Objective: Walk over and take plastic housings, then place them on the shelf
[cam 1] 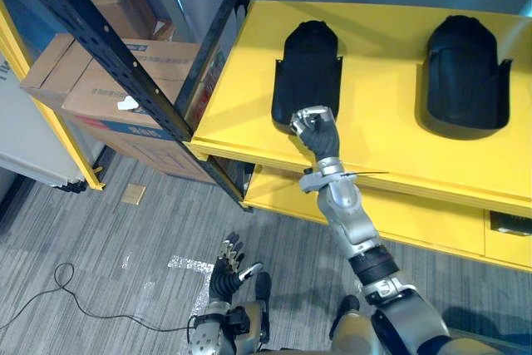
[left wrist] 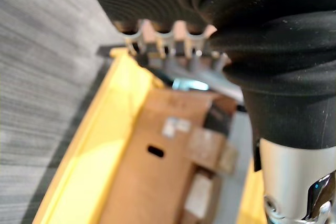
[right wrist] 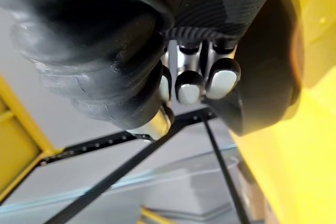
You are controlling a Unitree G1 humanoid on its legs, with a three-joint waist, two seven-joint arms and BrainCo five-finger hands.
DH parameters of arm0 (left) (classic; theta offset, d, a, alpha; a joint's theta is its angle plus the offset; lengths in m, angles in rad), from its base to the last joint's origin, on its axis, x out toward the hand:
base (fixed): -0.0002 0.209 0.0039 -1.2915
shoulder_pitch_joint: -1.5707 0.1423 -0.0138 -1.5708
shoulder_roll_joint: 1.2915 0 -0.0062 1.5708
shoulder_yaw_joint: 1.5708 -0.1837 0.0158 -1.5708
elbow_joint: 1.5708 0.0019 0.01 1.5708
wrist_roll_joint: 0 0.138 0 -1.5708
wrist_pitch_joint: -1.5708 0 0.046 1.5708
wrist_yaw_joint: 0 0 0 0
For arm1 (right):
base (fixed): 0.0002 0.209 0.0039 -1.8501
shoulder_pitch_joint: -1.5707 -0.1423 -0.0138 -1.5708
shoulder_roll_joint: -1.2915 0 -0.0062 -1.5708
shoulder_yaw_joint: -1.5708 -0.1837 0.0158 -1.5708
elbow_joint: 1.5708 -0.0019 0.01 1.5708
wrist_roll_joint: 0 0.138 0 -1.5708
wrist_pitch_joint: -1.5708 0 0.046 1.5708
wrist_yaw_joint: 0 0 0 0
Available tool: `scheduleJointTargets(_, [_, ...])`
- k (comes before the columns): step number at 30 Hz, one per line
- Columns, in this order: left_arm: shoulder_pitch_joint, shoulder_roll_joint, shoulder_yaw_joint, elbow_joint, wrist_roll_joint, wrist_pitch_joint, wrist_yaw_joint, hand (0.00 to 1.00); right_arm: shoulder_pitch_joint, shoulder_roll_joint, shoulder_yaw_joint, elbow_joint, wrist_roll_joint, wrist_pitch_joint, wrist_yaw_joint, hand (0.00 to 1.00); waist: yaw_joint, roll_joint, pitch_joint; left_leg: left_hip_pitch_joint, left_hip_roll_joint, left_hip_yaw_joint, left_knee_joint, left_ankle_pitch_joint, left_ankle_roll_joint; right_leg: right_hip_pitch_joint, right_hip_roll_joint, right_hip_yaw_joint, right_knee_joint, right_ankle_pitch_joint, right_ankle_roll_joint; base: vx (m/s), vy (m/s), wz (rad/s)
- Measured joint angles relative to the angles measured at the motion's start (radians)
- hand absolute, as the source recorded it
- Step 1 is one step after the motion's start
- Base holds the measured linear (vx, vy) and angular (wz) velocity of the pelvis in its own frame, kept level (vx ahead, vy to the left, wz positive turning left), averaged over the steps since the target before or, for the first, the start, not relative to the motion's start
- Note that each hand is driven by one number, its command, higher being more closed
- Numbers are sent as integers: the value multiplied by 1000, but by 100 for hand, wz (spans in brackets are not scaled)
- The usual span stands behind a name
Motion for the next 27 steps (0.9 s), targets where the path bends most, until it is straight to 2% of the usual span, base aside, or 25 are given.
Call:
scheduleJointTargets(5, [3, 0, -1, 0, 0, -1, 9, 0, 0, 0, 13, -6, 0, 3, 35, 100, -2, 0, 0, 9, 0, 2, -9, 2, -1, 1, 0, 3, -4, 0, 0, -1, -2, -1])
scheduleJointTargets(6, [3, 0, -2, 0, 0, -1, 10, 0, 0, 0, 13, -6, -1, -2, 33, 0, -3, 1, 0, 9, 0, 2, -10, 2, -1, 1, 0, 3, -4, 0, 0, 0, 0, 0])
scheduleJointTargets(10, [3, 0, -8, 1, 0, -1, 14, 0, 1, -3, 9, -24, -16, -30, -3, 0, -5, 1, -1, 9, 0, 2, -10, 2, -1, 1, 0, 3, -4, 0, 0, 0, 0, 0])
scheduleJointTargets(12, [3, 0, -10, 1, 0, 0, 14, 0, 4, -13, 1, -67, -105, -47, -13, 0, -5, 4, -3, 9, 0, 3, -11, 2, -1, 2, 0, 3, -6, 0, 1, 0, 0, 0])
scheduleJointTargets(17, [3, 0, -11, 1, 0, 8, 14, 0, 3, -47, -23, -120, -201, -56, -5, 0, -7, 5, -8, 17, 1, 2, -10, 2, -1, 18, 3, 1, -12, 3, 5, 4, -2, 2])
scheduleJointTargets(22, [4, 3, -20, 2, 0, 28, 14, 0, -39, -116, -41, -110, -257, -39, 57, 0, -5, 4, -10, 17, 1, 2, -10, 2, -1, 22, 4, 0, -27, 10, 14, -1, 1, 1])
scheduleJointTargets(24, [4, 3, -26, 2, 0, 28, 14, 0, -65, -146, -39, -85, -310, -42, 85, 0, -5, 4, -11, 22, 1, 1, -10, 2, -1, 34, 6, -3, -30, 14, 18, 0, 0, 0])
scheduleJointTargets(27, [3, 15, -48, 25, 0, 27, 13, 0, -79, -201, -27, -37, -368, -61, 133, 0, 5, 1, -45, 16, 3, -1, -12, 2, -1, 37, 11, -5, -42, 19, 18, 22, -4, 4])
